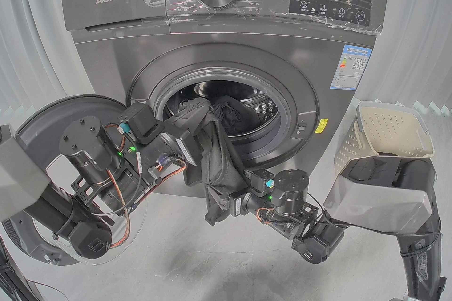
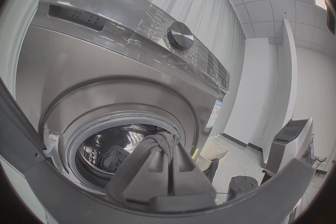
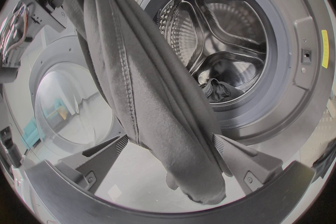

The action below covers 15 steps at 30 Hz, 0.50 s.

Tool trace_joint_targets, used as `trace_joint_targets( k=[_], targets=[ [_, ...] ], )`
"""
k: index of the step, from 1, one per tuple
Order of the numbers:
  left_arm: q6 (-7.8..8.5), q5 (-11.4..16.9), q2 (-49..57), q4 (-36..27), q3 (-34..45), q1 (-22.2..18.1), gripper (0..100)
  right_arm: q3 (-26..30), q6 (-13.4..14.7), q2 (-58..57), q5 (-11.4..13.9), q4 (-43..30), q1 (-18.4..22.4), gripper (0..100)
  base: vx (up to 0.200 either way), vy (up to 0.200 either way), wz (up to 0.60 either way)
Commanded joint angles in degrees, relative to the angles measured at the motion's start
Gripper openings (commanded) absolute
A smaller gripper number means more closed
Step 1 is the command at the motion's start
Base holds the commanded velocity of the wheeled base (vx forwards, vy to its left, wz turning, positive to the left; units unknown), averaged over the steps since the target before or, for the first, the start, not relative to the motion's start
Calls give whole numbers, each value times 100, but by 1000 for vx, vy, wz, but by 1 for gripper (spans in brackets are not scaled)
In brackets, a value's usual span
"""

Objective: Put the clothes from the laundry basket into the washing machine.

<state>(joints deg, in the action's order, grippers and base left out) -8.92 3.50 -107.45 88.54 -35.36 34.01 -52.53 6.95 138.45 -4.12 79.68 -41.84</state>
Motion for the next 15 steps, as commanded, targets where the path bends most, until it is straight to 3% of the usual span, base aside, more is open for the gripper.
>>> trace_joint_targets(
  k=[1, 15],
  targets=[
    [-4, 2, 13, 5, -6, 0, 0, -284, -220, 218, 8, -102, 0, 100, 0, 0, 0],
    [-4, 10, 75, 5, -67, 35, 0, -1427, -282, 868, -19, -339, 97, 100, 0, 0, 0]
  ],
)
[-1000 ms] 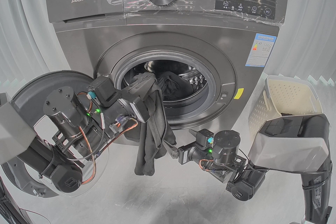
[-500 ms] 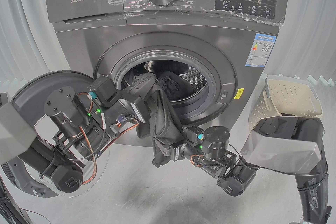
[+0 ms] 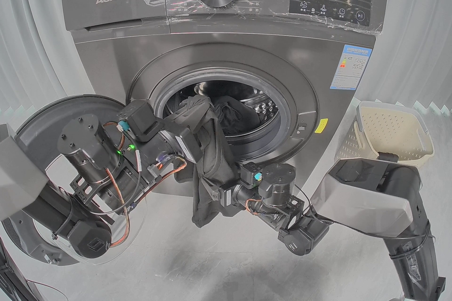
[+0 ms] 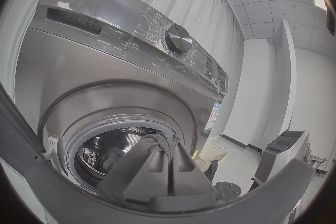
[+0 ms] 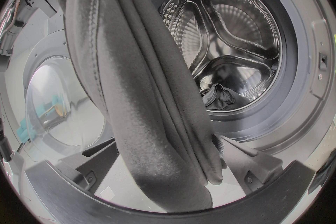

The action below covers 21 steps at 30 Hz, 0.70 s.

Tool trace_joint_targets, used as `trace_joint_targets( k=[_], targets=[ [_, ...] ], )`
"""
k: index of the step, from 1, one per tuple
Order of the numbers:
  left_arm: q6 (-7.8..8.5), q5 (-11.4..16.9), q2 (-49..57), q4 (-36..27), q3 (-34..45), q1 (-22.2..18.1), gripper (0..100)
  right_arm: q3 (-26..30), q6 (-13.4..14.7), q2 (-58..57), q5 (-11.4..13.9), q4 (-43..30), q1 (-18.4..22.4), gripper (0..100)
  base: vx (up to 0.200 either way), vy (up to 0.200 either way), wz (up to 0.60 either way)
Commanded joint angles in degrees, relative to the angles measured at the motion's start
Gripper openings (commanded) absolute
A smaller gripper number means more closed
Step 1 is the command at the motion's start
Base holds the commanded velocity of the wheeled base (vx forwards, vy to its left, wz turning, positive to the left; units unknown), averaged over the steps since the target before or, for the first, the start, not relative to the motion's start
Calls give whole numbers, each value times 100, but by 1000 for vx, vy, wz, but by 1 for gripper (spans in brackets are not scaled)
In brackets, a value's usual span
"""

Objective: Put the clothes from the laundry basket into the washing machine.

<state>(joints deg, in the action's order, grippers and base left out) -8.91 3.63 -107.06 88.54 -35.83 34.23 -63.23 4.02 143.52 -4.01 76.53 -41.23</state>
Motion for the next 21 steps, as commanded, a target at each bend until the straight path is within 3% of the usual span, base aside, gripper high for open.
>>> trace_joint_targets(
  k=[1, 11, 12, 21],
  targets=[
    [-5, -3, 36, 5, -21, 13, 0, -409, 11, 422, -30, -16, 36, 100, 0, 0, 0],
    [-5, -12, 53, 5, -3, 13, 0, -629, 11, 528, -144, 72, 45, 100, 0, 0, 0],
    [-5, -21, 45, 5, 14, 5, 0, -620, 11, 528, -161, 99, 71, 0, 0, 0, 0],
    [21, -3, -52, -3, 269, -180, 0, -277, 28, 115, -170, 187, 370, 0, 0, 0, 0]
  ],
)
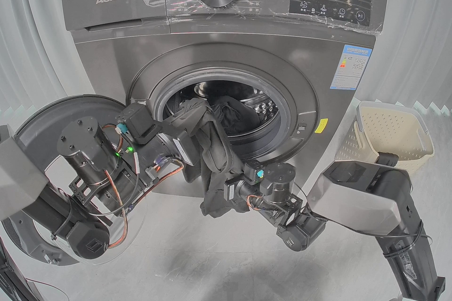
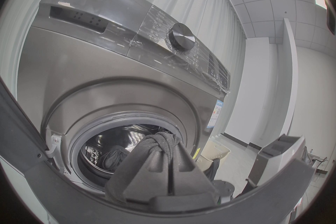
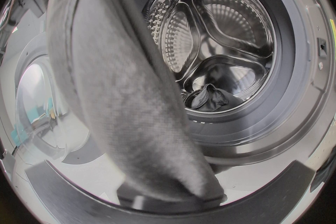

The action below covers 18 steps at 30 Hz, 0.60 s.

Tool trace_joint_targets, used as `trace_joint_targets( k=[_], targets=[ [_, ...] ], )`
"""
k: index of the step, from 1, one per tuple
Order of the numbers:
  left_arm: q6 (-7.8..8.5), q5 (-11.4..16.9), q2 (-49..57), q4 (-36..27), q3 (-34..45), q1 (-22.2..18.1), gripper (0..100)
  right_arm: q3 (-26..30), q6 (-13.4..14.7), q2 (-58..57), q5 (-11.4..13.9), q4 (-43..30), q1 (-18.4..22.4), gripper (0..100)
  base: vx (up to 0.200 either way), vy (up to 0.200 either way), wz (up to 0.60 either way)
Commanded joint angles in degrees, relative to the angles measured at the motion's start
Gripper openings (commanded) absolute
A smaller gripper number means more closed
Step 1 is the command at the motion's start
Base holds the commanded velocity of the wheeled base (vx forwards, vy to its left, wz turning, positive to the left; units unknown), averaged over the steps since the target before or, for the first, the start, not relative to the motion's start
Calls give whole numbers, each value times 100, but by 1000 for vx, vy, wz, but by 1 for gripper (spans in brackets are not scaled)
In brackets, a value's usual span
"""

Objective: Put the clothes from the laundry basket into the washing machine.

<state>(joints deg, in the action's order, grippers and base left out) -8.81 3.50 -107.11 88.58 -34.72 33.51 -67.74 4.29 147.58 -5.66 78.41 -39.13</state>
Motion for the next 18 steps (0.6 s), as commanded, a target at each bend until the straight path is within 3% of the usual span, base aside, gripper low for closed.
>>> trace_joint_targets(
  k=[1, 6, 11, 18],
  targets=[
    [20, 10, -47, -7, 211, -170, 0, 183, 2, -361, -23, -10, 204, 0, 0, 0, 0],
    [46, 46, -170, -7, 519, -301, 0, 191, 10, -660, -173, -71, 406, 0, 0, 0, 0],
    [319, 186, -487, 2, 905, -389, 0, 165, 2, -889, -164, -71, 442, 0, 0, 0, 0],
    [389, 415, -821, 2, 1143, -372, 0, 130, 10, -1029, -190, -89, 318, 0, 0, 0, 0]
  ],
)
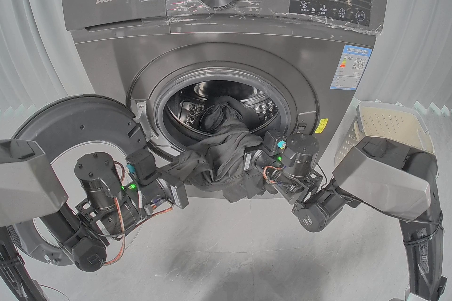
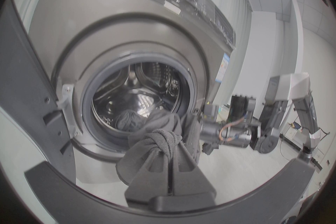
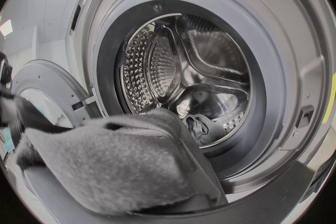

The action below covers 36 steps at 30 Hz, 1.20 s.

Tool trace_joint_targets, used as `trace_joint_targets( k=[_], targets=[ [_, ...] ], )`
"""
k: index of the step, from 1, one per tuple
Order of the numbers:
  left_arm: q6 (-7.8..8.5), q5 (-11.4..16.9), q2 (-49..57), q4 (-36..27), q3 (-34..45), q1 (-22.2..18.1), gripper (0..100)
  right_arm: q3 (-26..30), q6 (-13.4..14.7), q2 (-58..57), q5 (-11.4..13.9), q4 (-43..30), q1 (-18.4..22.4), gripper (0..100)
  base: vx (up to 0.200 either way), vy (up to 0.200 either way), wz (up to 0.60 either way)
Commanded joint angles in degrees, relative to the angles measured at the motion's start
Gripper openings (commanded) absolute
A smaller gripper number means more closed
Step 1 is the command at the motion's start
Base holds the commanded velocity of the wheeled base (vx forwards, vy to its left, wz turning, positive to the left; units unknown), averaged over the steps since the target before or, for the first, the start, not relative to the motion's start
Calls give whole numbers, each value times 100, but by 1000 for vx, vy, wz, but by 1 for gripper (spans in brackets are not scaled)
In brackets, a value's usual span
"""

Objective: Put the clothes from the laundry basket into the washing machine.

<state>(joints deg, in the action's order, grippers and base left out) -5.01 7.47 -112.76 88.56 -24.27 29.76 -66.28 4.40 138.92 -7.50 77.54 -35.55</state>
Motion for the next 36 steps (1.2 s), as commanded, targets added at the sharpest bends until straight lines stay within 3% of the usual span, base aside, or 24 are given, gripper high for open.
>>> trace_joint_targets(
  k=[1, 8, 9, 14, 23, 27, 28, 31, 36],
  targets=[
    [97, 17, -352, 12, 177, 30, 0, -25, -1, -173, -6, -2, -84, 0, 0, 0, 0],
    [123, 9, -422, 12, 335, 4, 0, -87, -1, -181, -15, 6, -75, 0, 0, 0, 0],
    [123, 9, -422, 3, 379, 4, 100, -96, -1, -181, -15, 6, -75, 0, 0, 0, 0],
    [123, 9, -422, 3, 581, 21, 100, -96, -1, -278, -15, 6, -22, 0, 0, 0, 0],
    [457, 263, -352, 3, 1091, 39, 100, 89, -9, -542, -15, -2, 4, 0, 0, 0, 0],
    [475, 501, -273, 12, 1144, 65, 100, 98, -9, -551, -15, 6, 13, 0, 0, 0, 0],
    [501, 756, -141, 12, 1276, 65, 100, 89, -1, -577, -15, -2, 39, 0, 0, 0, 0],
    [554, 1011, -53, 12, 1513, 83, 100, 80, 8, -595, -15, -2, 92, 0, 0, 0, 0],
    [730, 1011, -141, 3, 1662, 65, 100, 98, 26, -586, -6, 33, 136, 0, 0, 0, 0]
  ],
)
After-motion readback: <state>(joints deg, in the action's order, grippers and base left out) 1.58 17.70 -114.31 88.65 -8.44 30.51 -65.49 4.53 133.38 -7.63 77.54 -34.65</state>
